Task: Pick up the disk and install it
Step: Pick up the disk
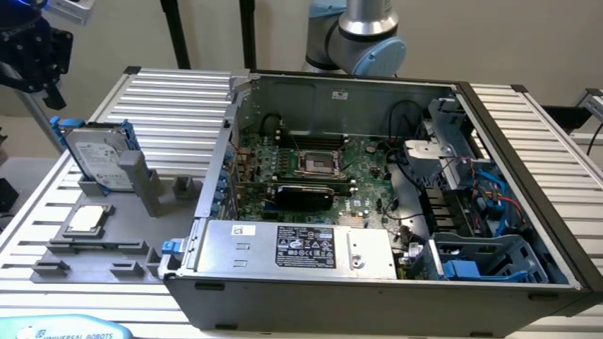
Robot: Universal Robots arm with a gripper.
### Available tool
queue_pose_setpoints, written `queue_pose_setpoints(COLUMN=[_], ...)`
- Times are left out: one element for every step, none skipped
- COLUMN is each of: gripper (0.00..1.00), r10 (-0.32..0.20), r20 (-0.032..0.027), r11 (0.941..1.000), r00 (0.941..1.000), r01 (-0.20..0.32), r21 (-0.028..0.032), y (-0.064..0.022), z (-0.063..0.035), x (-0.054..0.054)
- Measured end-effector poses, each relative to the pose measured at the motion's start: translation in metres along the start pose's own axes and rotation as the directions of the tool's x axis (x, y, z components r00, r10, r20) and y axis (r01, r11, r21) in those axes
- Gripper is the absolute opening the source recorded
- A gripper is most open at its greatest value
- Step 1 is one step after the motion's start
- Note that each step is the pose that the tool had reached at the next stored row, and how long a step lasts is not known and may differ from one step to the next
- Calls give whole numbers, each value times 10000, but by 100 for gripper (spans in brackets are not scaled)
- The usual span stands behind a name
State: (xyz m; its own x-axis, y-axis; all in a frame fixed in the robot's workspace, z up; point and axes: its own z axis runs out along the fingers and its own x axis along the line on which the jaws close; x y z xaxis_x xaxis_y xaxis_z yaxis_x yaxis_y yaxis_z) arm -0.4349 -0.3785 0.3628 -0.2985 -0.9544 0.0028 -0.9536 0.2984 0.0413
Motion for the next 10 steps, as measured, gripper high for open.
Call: queue_pose_setpoints(gripper=[11, 11, 11, 11, 11, 11, 11, 11, 11, 11], r10=[-137, -280, -416, -565, -698, -845, -994, -1138, -1278, -1426], r20=[3, 2, 3, 4, 5, 6, 5, 4, 2, -3], r11=[9999, 9996, 9991, 9984, 9975, 9963, 9949, 9933, 9916, 9895], r00=[9999, 9996, 9991, 9984, 9976, 9964, 9951, 9935, 9918, 9898], r01=[137, 280, 416, 565, 698, 845, 993, 1137, 1278, 1425], r21=[22, 44, 69, 96, 121, 148, 175, 198, 214, 218], y=[0, 0, 0, 0, 0, 0, 0, 0, -1, -1], z=[2, 2, 2, 2, 3, 4, 4, 6, 7, 8], x=[0, 0, 1, 1, 1, 0, 1, 0, 0, 0])
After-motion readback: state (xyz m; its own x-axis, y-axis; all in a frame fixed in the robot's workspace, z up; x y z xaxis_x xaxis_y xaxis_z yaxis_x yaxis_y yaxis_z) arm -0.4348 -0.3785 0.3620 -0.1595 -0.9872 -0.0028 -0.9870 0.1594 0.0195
